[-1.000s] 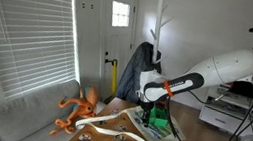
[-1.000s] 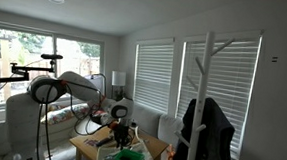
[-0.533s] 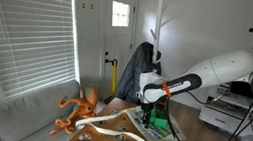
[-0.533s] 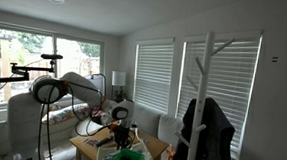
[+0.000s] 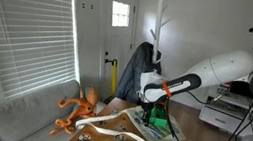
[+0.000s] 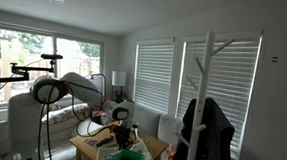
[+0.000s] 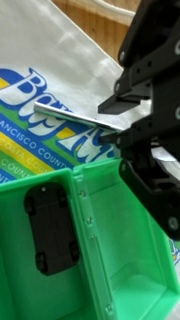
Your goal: Lift the spoon and put it in the green lunch box
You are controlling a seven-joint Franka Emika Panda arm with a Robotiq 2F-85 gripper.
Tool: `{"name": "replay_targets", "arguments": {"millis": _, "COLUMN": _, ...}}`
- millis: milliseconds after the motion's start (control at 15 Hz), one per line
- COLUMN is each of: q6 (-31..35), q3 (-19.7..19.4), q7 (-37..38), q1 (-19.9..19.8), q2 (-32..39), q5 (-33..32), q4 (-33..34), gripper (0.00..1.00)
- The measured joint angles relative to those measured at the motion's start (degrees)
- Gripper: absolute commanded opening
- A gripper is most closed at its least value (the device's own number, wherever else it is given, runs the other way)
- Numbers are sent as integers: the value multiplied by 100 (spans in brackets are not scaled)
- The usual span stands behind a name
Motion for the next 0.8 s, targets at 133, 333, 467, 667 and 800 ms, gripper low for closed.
{"name": "replay_targets", "arguments": {"millis": 133, "q6": 52, "q3": 0, "q7": 6, "q1": 0, "q2": 21, "q5": 0, "q4": 0, "gripper": 31}}
{"name": "replay_targets", "arguments": {"millis": 333, "q6": 123, "q3": 0, "q7": 13, "q1": 0, "q2": 70, "q5": 0, "q4": 0, "gripper": 29}}
{"name": "replay_targets", "arguments": {"millis": 467, "q6": 168, "q3": 0, "q7": 16, "q1": 0, "q2": 113, "q5": 0, "q4": 0, "gripper": 23}}
{"name": "replay_targets", "arguments": {"millis": 667, "q6": 257, "q3": 1, "q7": 17, "q1": 0, "q2": 180, "q5": -1, "q4": 0, "gripper": 0}}
{"name": "replay_targets", "arguments": {"millis": 800, "q6": 311, "q3": 1, "q7": 17, "q1": 0, "q2": 192, "q5": -3, "q4": 1, "gripper": 2}}
